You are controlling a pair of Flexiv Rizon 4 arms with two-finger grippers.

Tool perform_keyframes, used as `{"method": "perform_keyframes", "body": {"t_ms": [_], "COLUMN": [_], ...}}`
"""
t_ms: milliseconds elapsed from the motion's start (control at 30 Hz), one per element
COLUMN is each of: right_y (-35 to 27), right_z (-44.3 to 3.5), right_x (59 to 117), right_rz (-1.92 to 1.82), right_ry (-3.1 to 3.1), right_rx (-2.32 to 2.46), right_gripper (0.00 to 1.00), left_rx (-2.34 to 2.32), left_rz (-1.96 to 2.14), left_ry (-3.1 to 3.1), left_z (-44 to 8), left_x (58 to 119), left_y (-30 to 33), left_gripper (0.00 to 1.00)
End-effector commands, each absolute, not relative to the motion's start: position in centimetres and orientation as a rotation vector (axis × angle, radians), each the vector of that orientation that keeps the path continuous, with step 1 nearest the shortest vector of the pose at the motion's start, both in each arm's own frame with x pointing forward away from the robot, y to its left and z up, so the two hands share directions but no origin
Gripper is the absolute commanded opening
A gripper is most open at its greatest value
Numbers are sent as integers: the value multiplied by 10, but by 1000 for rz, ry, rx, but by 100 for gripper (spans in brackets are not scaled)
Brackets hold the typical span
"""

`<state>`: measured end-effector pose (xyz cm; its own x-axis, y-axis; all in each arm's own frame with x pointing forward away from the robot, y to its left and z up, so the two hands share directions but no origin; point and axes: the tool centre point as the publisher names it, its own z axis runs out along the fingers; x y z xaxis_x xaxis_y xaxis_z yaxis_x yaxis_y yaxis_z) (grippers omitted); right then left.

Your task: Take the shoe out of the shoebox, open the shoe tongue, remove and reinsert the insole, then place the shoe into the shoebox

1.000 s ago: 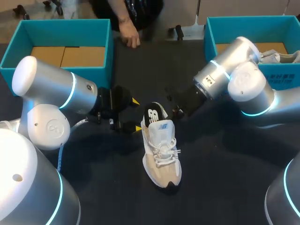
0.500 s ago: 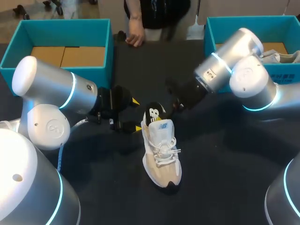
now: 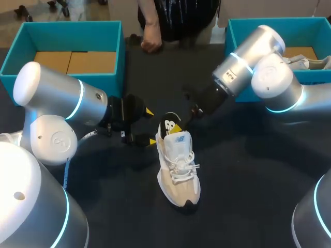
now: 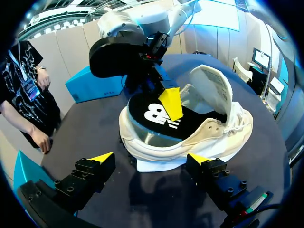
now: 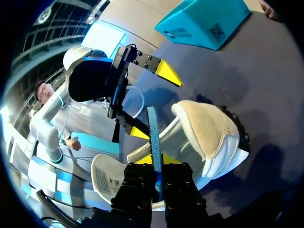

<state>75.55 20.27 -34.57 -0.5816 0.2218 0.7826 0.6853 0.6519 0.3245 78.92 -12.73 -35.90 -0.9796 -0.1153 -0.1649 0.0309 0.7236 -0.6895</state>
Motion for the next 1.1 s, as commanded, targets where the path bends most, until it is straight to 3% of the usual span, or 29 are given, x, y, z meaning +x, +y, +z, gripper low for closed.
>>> {"method": "perform_keyframes", "body": {"t_ms": [33, 400, 467, 567, 1100], "right_y": [202, 206, 207, 207, 211], "right_z": [-350, -358, -358, -355, -336], "right_x": [750, 736, 737, 739, 741], "right_rz": [-806, -776, -778, -786, -856], "right_ry": [-2123, -2096, -2102, -2114, -2183], "right_rx": [-704, -722, -718, -718, -744], "right_gripper": [0, 0, 13, 19, 33], "left_rx": [-69, -69, -69, -69, -69], "left_rz": [-1091, -1091, -1091, -1091, -1091], "left_ry": [2731, 2731, 2731, 2731, 2731], "left_z": [-359, -359, -359, -359, -359], "left_x": [788, 788, 788, 788, 788], "left_y": [-128, -128, -128, -128, -128], "left_gripper": [100, 100, 100, 100, 100]}}
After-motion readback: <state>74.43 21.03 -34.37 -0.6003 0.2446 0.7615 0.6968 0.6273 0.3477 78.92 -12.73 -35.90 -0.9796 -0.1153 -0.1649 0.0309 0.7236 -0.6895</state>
